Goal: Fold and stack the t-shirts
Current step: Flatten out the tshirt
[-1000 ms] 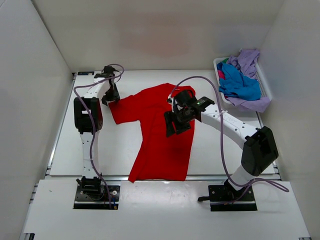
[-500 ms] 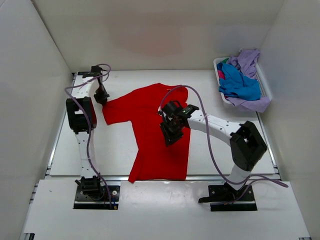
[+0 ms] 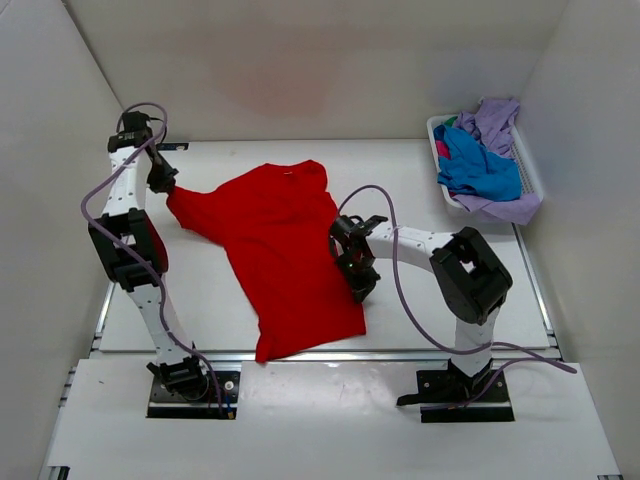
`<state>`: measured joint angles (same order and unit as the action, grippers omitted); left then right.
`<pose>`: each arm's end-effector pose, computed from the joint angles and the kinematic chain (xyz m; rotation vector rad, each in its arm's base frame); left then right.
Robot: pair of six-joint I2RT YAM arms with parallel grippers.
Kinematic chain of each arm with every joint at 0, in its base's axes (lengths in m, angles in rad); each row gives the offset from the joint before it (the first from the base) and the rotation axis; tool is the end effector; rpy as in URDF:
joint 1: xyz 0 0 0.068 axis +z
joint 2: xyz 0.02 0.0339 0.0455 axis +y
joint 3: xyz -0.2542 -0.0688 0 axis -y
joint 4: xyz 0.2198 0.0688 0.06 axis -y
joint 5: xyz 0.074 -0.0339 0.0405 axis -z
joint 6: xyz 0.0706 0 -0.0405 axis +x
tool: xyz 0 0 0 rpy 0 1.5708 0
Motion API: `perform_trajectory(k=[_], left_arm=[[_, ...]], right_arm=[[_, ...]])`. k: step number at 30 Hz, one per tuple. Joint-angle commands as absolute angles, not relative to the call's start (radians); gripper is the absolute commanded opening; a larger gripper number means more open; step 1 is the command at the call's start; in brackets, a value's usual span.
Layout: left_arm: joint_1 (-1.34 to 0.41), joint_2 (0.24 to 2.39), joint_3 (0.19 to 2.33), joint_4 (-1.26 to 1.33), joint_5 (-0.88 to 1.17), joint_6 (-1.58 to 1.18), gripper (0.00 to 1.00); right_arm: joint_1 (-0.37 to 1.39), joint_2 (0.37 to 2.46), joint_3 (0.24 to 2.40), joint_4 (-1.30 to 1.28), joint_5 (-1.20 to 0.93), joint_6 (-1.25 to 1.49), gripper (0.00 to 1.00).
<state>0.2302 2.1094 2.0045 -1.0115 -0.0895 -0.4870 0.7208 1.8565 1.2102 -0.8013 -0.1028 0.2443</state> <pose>0.4256 0.1062 0.2387 -0.9664 2.4994 0.0397 0.2364 0.2173 0.1298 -0.7344 2.9827 0.2279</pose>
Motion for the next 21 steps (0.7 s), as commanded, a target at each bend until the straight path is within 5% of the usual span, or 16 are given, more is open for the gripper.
perform_trajectory(k=[1, 12, 16, 21], left_arm=[[0.199, 2.016, 1.919, -1.034, -0.066, -0.514, 0.00], [0.193, 1.852, 1.640, -1.054, -0.005, -0.538, 0.00], [0.146, 1.833, 1.591, -1.052, -0.035, -0.531, 0.00], [0.135, 1.798, 1.528, -1.035, -0.009, -0.534, 0.00]], right_arm=[[0.684, 1.937, 1.253, -0.782, -0.075, 0.200, 0.00], [0.407, 2.285, 1.894, -0.931, 0.101, 0.173, 0.00], [0.345, 2.292, 2.071, -0.983, 0.170, 0.187, 0.20], [0.321, 2.090, 1.953, -0.993, 0.201, 0.193, 0.51]])
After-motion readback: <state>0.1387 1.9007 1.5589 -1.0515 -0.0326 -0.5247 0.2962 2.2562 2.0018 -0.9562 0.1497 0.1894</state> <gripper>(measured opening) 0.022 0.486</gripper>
